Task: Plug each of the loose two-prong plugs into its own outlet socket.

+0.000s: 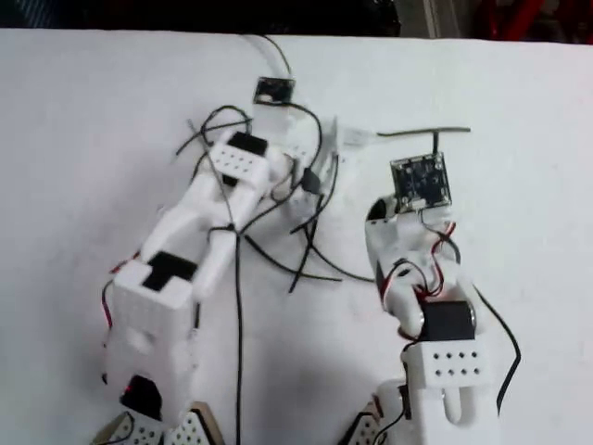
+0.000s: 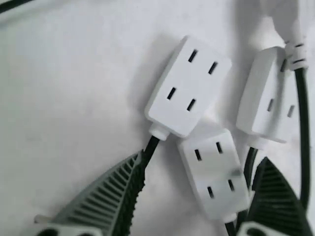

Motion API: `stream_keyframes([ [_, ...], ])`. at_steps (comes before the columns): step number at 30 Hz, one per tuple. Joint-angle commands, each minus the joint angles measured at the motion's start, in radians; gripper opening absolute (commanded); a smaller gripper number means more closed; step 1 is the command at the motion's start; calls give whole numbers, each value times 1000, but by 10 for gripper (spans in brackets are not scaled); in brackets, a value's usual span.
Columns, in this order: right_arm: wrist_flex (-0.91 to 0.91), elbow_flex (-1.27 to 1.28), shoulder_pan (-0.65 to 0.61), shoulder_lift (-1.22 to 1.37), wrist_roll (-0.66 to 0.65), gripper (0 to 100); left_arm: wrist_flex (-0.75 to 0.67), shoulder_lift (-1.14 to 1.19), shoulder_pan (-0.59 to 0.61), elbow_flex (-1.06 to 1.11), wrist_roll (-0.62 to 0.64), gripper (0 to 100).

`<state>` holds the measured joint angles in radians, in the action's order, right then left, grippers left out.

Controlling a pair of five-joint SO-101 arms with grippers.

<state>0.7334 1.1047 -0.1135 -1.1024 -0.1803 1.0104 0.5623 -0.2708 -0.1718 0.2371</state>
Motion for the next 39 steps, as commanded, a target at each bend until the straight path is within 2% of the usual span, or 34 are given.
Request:
stream_keyframes([
  [1,-24,-15,7,-22,6,18,28,62,-24,-124,5,329],
  [10,-22,-15,7,-22,6,18,143,179,-24,-296,-11,105],
  [16,-19,-15,7,-22,6,18,324,182,-21,-417,-258,24],
  [23,-21,-15,7,-22,6,18,614,182,-25,-667,-473,24],
  [28,-21,-15,7,-22,6,18,746,185,-24,-781,-664,24],
  [34,-22,-15,7,-21,6,18,735,194,-24,-698,-786,30],
  [37,-22,-15,7,-21,6,18,675,194,-31,-606,-764,78],
  [39,-22,-15,7,-21,6,18,654,188,-31,-560,-697,135],
])
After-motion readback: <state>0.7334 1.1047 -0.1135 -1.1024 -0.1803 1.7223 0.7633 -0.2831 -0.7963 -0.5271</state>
